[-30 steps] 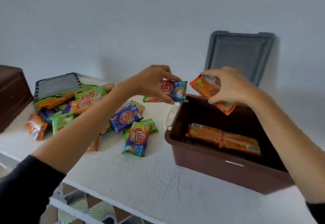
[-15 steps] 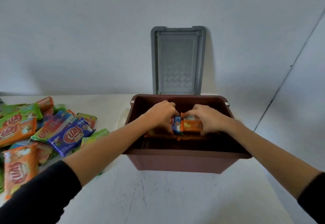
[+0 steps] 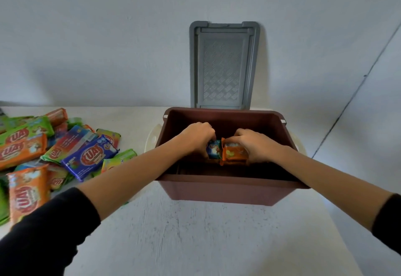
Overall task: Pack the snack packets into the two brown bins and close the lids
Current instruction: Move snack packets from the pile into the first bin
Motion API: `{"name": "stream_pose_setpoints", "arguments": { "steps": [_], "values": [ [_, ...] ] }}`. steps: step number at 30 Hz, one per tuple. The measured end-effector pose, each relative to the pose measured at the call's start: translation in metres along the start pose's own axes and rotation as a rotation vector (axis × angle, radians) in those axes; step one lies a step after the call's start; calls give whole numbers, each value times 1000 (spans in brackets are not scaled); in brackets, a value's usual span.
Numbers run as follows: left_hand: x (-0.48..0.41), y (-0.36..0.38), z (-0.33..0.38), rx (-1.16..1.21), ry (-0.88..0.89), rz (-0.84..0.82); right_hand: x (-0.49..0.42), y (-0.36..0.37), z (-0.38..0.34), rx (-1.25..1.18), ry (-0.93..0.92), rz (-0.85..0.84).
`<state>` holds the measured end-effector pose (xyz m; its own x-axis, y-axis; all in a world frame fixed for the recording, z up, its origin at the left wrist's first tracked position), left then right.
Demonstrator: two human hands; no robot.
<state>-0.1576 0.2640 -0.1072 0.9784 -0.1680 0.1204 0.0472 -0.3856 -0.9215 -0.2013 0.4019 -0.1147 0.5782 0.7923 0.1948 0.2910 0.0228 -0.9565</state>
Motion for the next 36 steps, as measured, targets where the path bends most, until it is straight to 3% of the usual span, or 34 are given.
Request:
{"name": "stream_pose_setpoints", "arguments": {
  "steps": [10,16,24,36],
  "values": [
    [2,-3,5,-3,132,-2,2,-1,0,2,-3,105],
    [0,-1,13,-8,227,7,3,-4,2,17,39,58],
    [-5,7,5,112,108,32,-9,2,10,45,39,-18],
    [-4,12,-1,157,79,35,-13,-4,13,26,1,-48]
  ]
}}
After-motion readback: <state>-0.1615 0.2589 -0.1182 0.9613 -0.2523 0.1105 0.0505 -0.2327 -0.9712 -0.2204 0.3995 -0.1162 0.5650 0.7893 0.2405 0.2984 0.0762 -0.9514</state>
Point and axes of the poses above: each hand's wrist, its own x-axis away from the middle knuckle, its own y-axis out of the palm, z = x × y, the point moved 3 cm from there along -x, towards the middle knuckle, and after that the axes turned 15 degrees about -x, right-handed, at the moved point
